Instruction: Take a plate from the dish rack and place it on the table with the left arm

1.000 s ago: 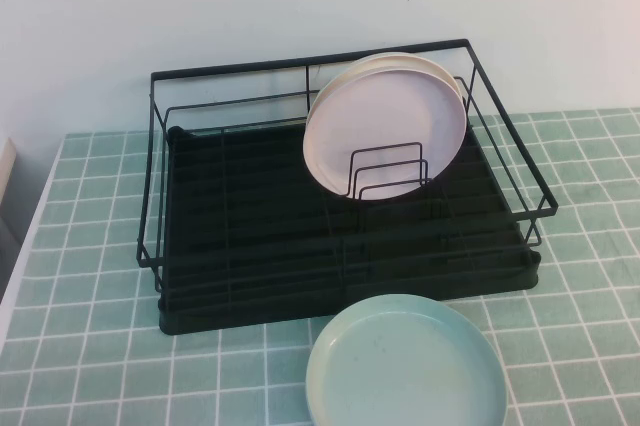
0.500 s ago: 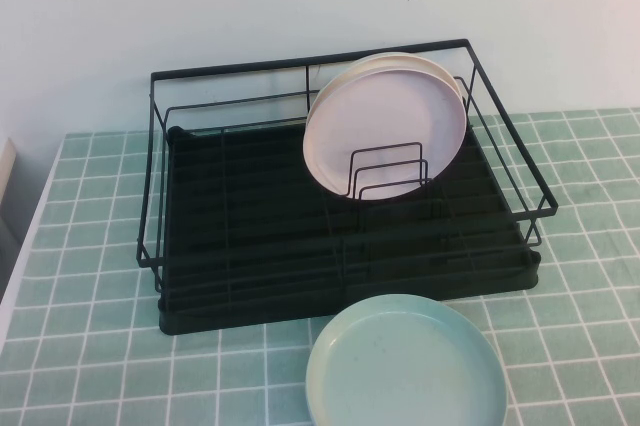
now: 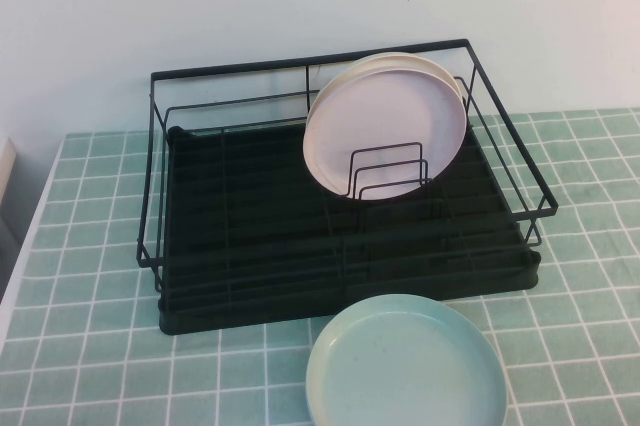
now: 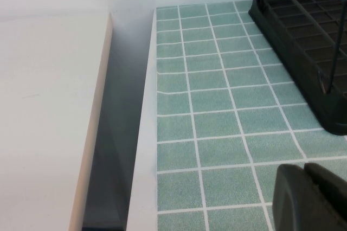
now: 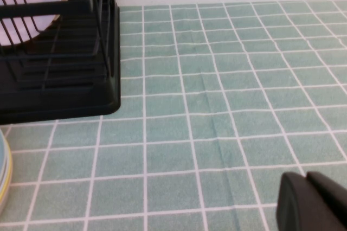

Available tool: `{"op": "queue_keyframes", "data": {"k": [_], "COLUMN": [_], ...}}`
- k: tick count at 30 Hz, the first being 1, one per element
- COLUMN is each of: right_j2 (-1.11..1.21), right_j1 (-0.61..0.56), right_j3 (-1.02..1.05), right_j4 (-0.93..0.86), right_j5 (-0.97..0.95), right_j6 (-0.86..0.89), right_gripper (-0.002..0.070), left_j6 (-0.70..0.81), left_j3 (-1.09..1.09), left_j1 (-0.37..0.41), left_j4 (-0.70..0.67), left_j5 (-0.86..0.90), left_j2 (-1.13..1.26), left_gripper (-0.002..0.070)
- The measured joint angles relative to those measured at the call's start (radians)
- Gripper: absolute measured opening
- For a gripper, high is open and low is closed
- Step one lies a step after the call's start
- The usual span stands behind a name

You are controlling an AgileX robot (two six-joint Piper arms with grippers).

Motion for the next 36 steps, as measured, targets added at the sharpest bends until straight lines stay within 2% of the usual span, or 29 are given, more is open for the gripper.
{"op": "queue_keyframes", "data": {"k": [22, 27, 31, 36], "right_j2": [0.000, 0.000, 0.000, 0.000], "right_j1": [0.000, 0.000, 0.000, 0.000], "right_j3": [0.000, 0.000, 0.000, 0.000], "right_j4": [0.000, 0.000, 0.000, 0.000], "right_j5": [0.000, 0.000, 0.000, 0.000], "right_j6": [0.000, 0.000, 0.000, 0.000], "right_gripper": [-0.0002, -0.0002, -0.0002, -0.0002], "left_j6": [0.000, 0.000, -0.002, -0.019], "left_j3": [0.002, 0.006, 0.006, 0.006], "left_j1": [0.000, 0.000, 0.000, 0.000], "left_j4": [-0.015, -0.106, -0.170, -0.187], "left_j5": [-0.032, -0.222, -0.490, -0.860], "left_j2": [0.000, 0.000, 0.000, 0.000], "left_gripper": [-0.0004, -0.0003, -0.0003, -0.0003]}}
